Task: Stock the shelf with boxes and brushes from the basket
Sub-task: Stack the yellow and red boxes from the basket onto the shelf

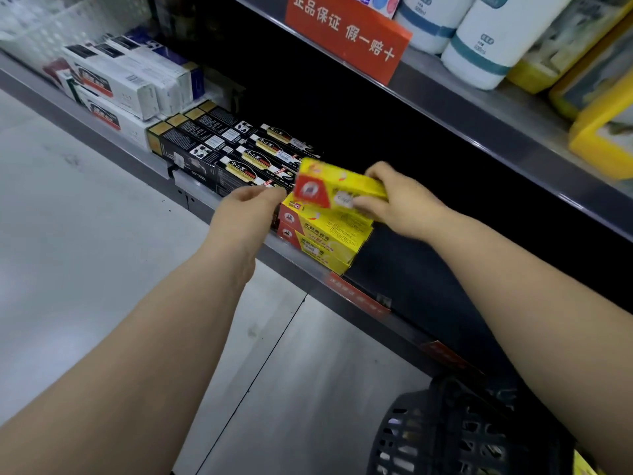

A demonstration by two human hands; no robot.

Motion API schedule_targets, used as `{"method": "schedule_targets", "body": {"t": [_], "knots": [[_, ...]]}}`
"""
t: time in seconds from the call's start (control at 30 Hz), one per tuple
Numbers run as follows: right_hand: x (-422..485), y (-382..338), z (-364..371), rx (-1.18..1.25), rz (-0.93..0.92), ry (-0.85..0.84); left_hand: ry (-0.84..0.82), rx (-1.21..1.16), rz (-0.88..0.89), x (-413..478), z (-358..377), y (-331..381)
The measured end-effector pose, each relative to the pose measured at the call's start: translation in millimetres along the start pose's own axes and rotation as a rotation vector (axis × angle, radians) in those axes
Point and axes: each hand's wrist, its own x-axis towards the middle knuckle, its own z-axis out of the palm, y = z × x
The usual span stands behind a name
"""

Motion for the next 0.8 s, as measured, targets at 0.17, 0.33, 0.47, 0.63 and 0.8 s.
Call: {"method": "schedule_targets", "body": {"t": [0.17, 0.33, 0.47, 0.63, 0.8], "knots": [[25, 31, 28, -0.154, 0.360, 0.007, -0.216, 0.159, -0.054, -6, 10, -8], [37, 24, 52, -0.097, 0.306, -0.179, -0.251, 0.253, -0.008, -8, 14, -11], [33, 17, 54, -0.196, 0.247, -0.281, -0.311, 0.280, 0.021, -15, 18, -9], [2, 5, 20, -0.198, 0.260, -0.265, -0.338, 0.337, 0.118, -35, 34, -1], [-81, 7, -42, 0.049, 0.119, -0.174, -0.489, 0.376, 0.365, -77, 66, 7]]}}
